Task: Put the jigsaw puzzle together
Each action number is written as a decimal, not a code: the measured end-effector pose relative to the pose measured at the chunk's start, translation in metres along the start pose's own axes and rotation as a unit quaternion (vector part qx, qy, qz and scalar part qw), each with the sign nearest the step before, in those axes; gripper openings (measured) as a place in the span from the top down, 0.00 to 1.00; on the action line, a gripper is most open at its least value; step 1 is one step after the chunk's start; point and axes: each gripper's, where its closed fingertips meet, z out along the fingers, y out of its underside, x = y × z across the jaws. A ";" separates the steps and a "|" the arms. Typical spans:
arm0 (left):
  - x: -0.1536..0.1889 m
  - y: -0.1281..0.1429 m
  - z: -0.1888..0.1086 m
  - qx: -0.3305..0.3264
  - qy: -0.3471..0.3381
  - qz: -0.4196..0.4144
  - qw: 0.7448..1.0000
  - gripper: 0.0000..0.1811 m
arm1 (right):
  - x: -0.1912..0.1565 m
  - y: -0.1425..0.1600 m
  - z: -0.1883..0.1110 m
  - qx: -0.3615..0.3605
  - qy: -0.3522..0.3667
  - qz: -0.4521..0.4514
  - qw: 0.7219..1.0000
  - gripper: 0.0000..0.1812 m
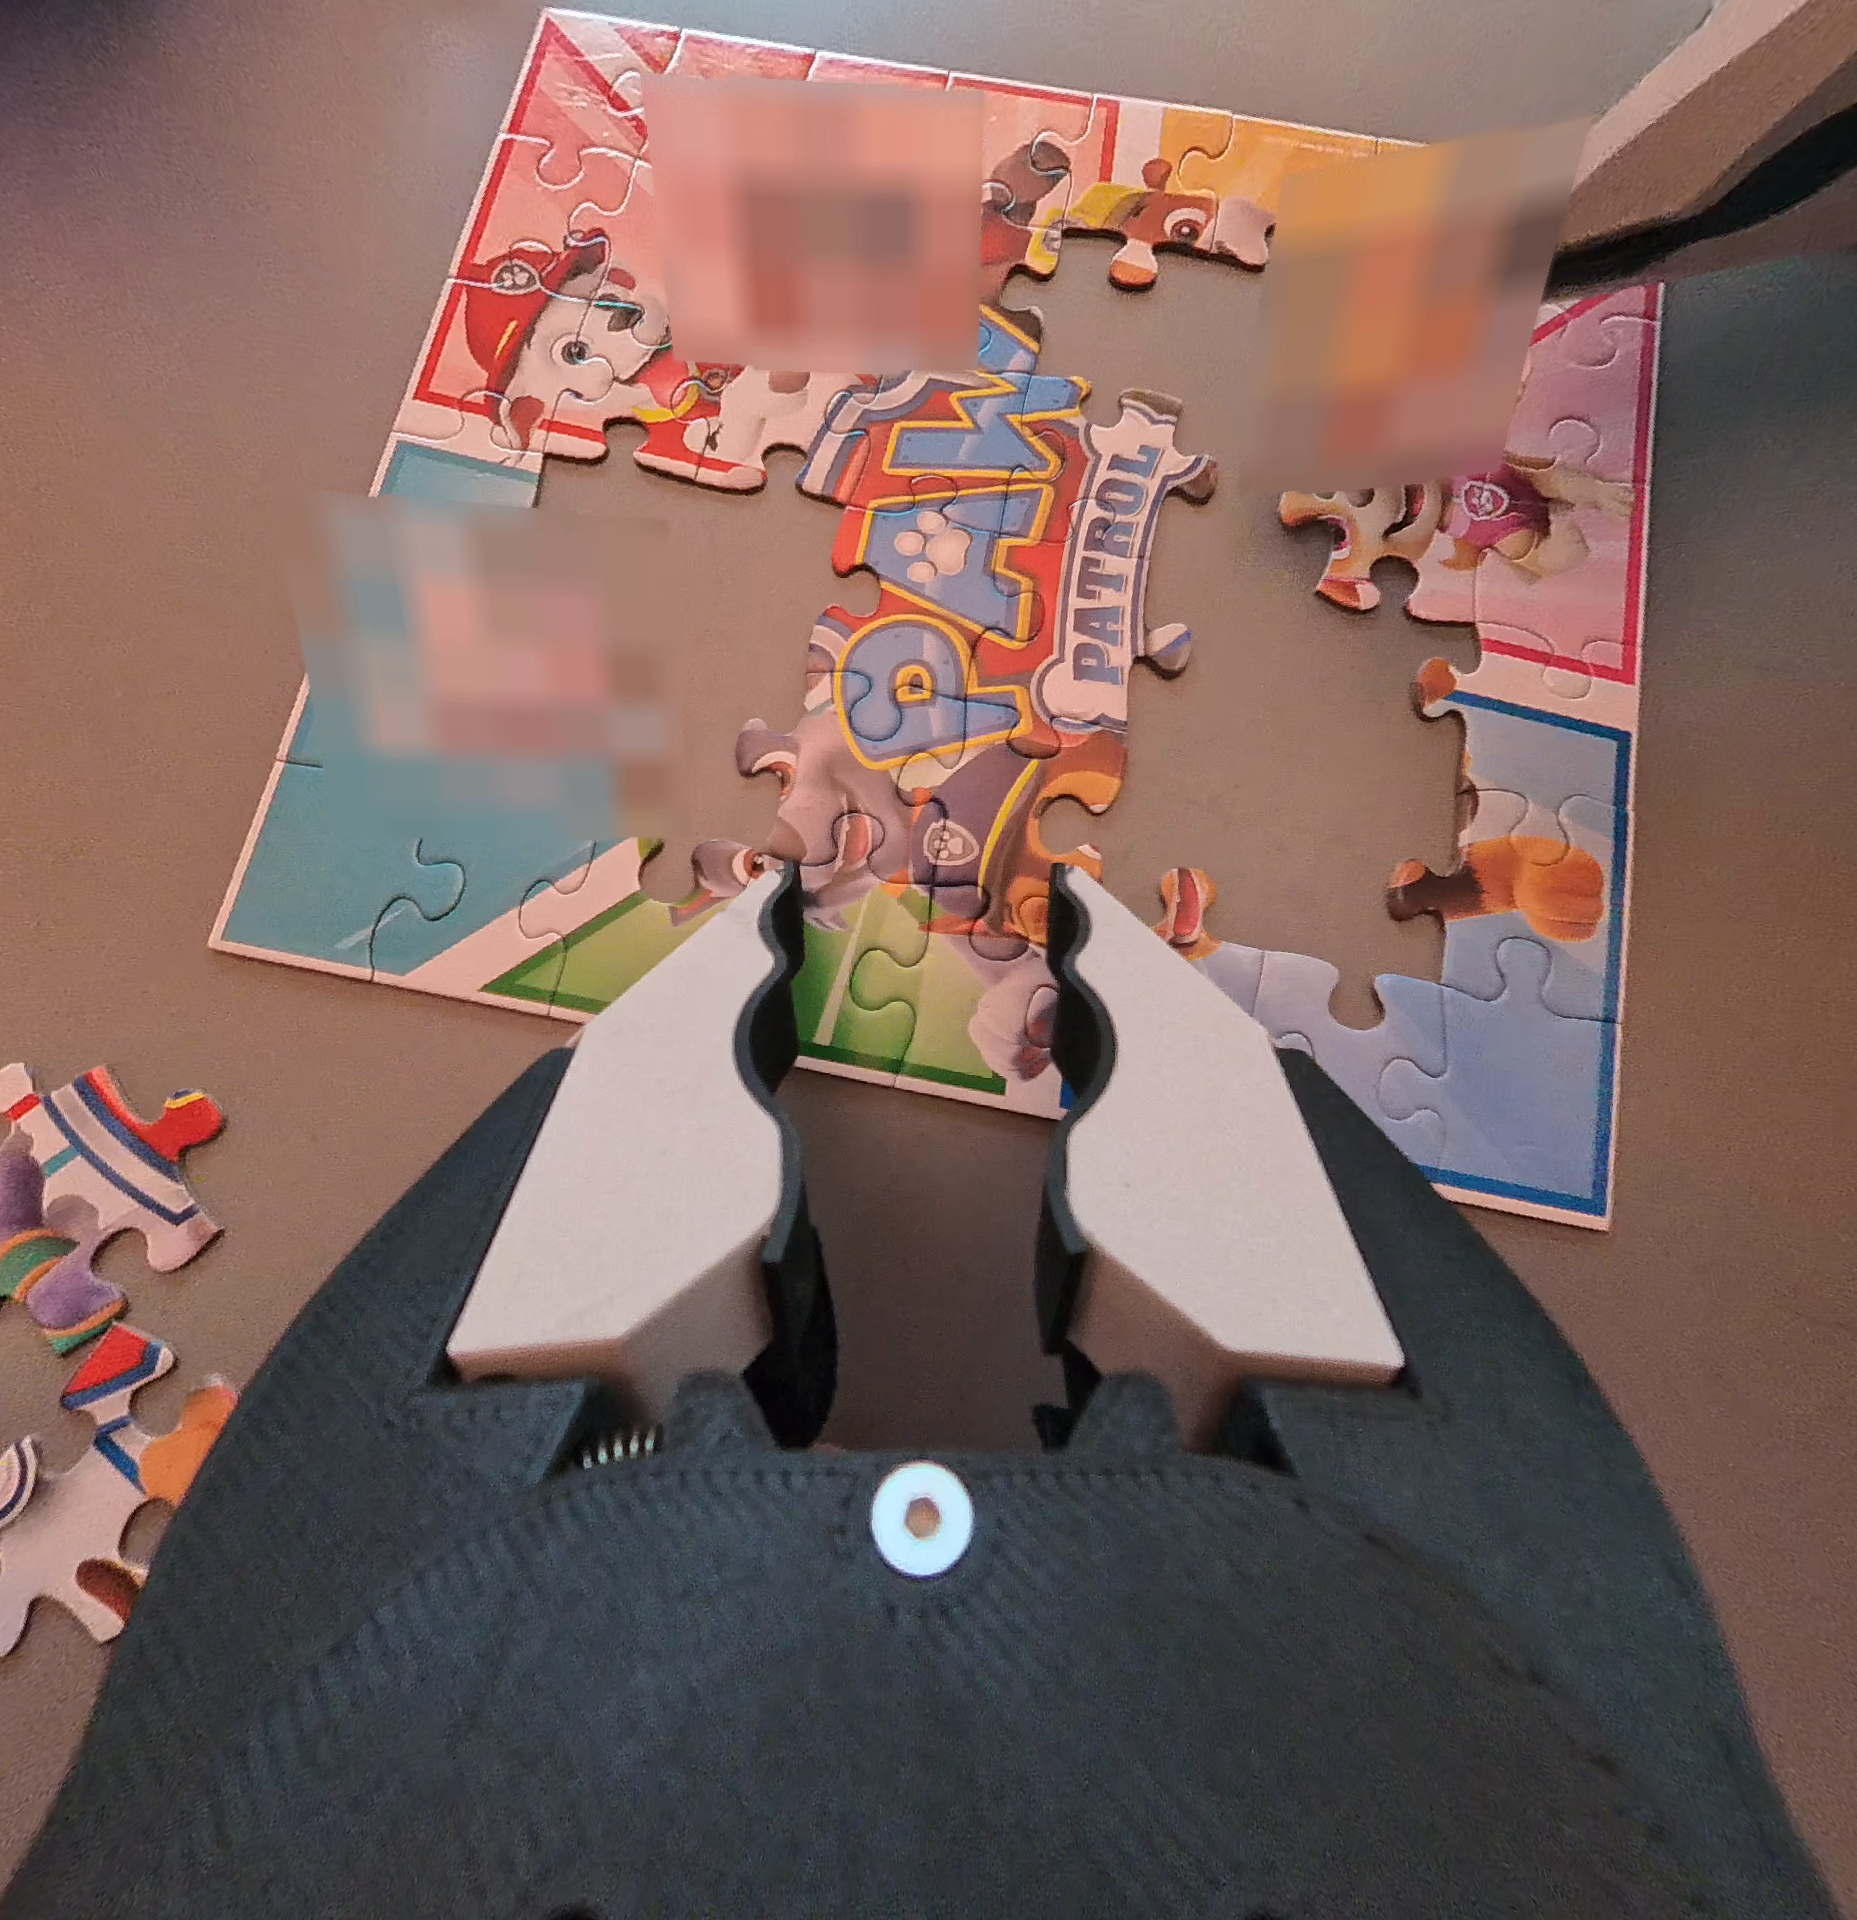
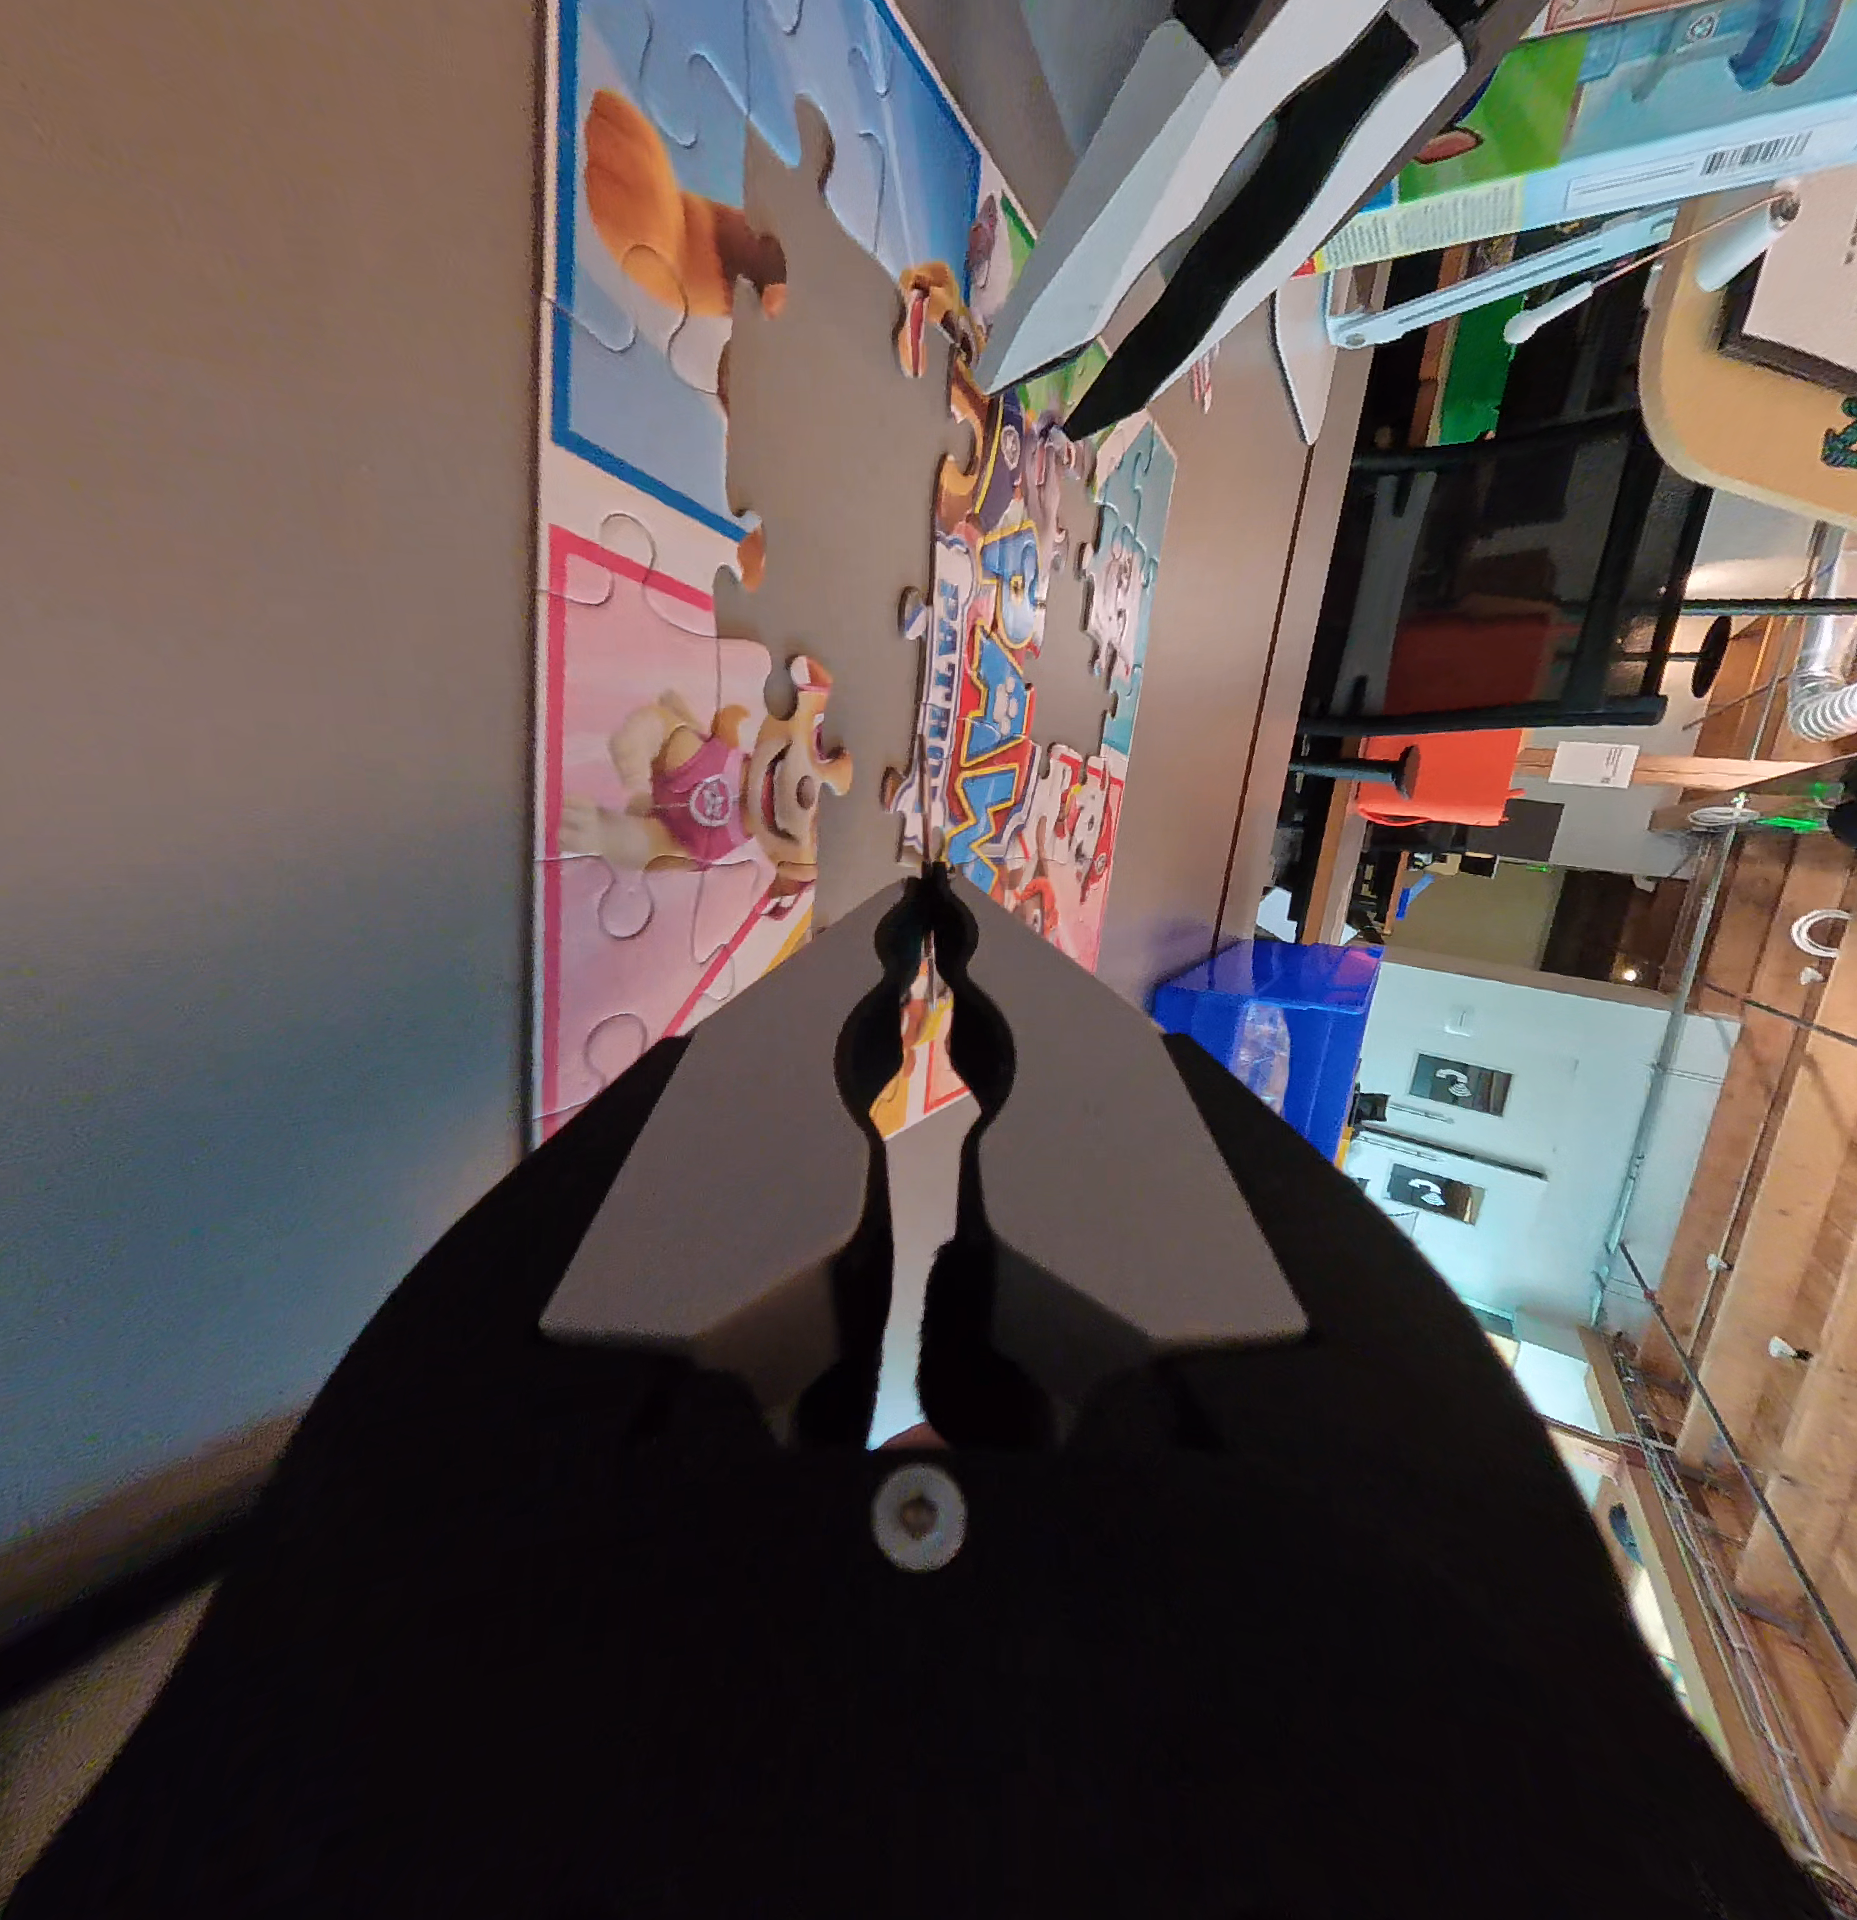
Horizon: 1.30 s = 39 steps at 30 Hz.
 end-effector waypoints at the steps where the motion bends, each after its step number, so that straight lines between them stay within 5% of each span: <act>1: 0.000 0.000 0.000 0.000 -0.001 0.000 1.000 0.75 | -0.002 0.000 -0.001 0.003 -0.002 0.004 1.000 1.00; 23: -0.002 0.000 0.000 0.006 -0.005 0.001 1.000 0.76 | -0.014 -0.005 0.025 0.011 -0.051 -0.017 0.998 0.98; 39: -0.002 0.000 0.000 0.006 -0.005 0.002 1.000 0.76 | -0.005 -0.001 0.030 0.002 -0.022 -0.014 1.000 1.00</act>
